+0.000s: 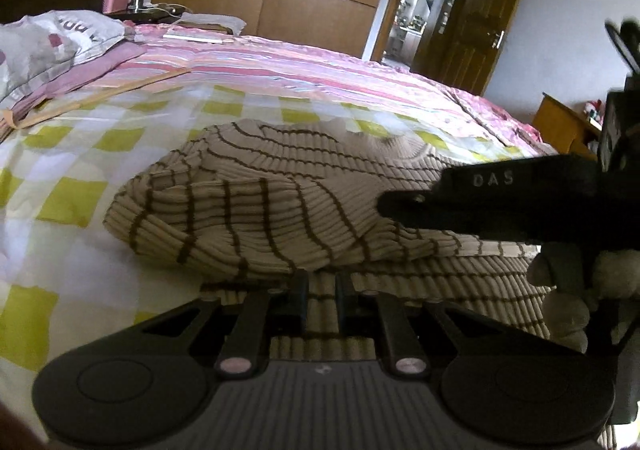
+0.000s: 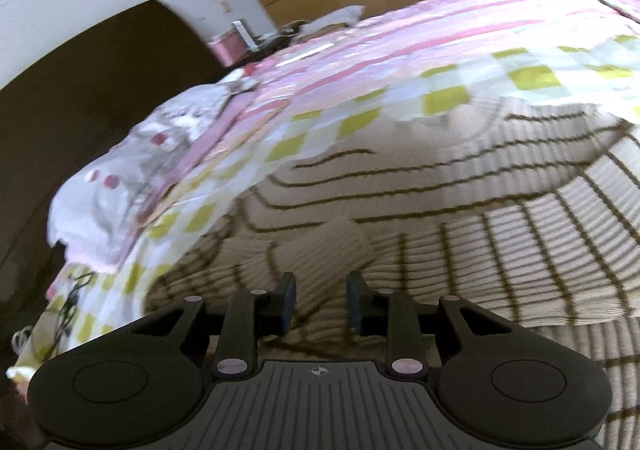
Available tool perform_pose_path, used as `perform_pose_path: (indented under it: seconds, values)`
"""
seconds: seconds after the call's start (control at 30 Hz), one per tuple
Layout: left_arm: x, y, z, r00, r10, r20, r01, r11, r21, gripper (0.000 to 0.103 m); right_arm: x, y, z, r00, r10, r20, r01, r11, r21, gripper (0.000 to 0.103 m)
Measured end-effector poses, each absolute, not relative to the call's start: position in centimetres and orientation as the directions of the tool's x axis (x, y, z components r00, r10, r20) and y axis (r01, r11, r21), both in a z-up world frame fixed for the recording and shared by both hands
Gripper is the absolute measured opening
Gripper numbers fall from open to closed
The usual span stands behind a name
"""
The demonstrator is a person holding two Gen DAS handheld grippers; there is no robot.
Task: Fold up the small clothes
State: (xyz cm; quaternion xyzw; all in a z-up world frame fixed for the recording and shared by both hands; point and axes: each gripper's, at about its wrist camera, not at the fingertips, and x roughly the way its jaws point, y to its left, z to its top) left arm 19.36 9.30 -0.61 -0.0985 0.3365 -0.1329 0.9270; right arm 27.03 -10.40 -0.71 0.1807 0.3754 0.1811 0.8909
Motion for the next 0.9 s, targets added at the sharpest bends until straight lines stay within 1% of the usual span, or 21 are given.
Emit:
perform_pose_path:
  seconds: [0.07,0.17,0.3,0.4,0.5,0.53,0.57,0.6,0.67,0.8,0.87,0.9]
  values:
    - [19.5,10.0,-0.7,0.744,-0.31,-0.592,0.173,0.945,-0.278,0.02,27.6,-11.0,-1.2,0.66,0.437,-0.611,-0.147,0.873,0.466,0.029]
    - [19.6,10.9,-0.7,0.752,-0.31,-0.581,0.162,0.942,-0.292,0.021,28.3,-11.0,-1.7,0.652,0.444,-0.615,-0.123,0.862,0.492,0.029]
    - [19.6,11.3,-0.7,0.758,-0.317,-0.57,0.167,0.939,-0.3,0.021,28.7,-10.4,-2.4,0.64,0.447,-0.625,-0.112,0.859,0.5,0.033]
    - [19.5,11.1,-0.7,0.758,-0.324,-0.567,0.183,0.939,-0.292,0.022,28.7,-10.4,-2.6,0.647,0.449,-0.616,-0.099,0.851,0.516,0.033]
    - [19.2,10.7,-0.5,0.761,-0.334,-0.556,0.208,0.937,-0.279,0.027,28.8,-10.7,-2.7,0.649,0.464,-0.603,-0.08,0.83,0.552,0.033]
    - [19.1,10.5,-0.5,0.762,-0.336,-0.553,0.216,0.938,-0.273,0.028,28.9,-10.7,-2.7,0.65,0.466,-0.601,-0.081,0.828,0.555,0.031]
    - [19.0,10.4,-0.4,0.764,-0.337,-0.55,0.221,0.938,-0.268,0.03,28.9,-10.6,-2.6,0.65,0.469,-0.598,-0.087,0.828,0.554,0.025]
    - [18.9,10.3,-0.4,0.766,-0.34,-0.546,0.228,0.937,-0.263,0.031,28.9,-10.6,-2.5,0.65,0.471,-0.597,-0.092,0.828,0.553,0.017]
    - [18.7,10.3,-0.3,0.771,-0.345,-0.536,0.237,0.936,-0.262,0.036,29.0,-10.7,-2.2,0.65,0.472,-0.595,-0.09,0.826,0.556,0.011]
    - [18.7,10.9,-0.1,0.782,-0.352,-0.514,0.23,0.93,-0.287,0.039,28.6,-11.8,-0.7,0.662,0.501,-0.557,-0.084,0.789,0.609,0.007]
    - [18.6,11.4,0.0,0.787,-0.361,-0.5,0.226,0.923,-0.31,0.041,28.1,-12.6,0.5,0.677,0.516,-0.525,-0.095,0.769,0.632,0.003]
    - [18.6,11.6,0.1,0.792,-0.362,-0.492,0.224,0.921,-0.318,0.042,27.8,-13.0,1.0,0.685,0.519,-0.511,-0.099,0.762,0.64,0.003]
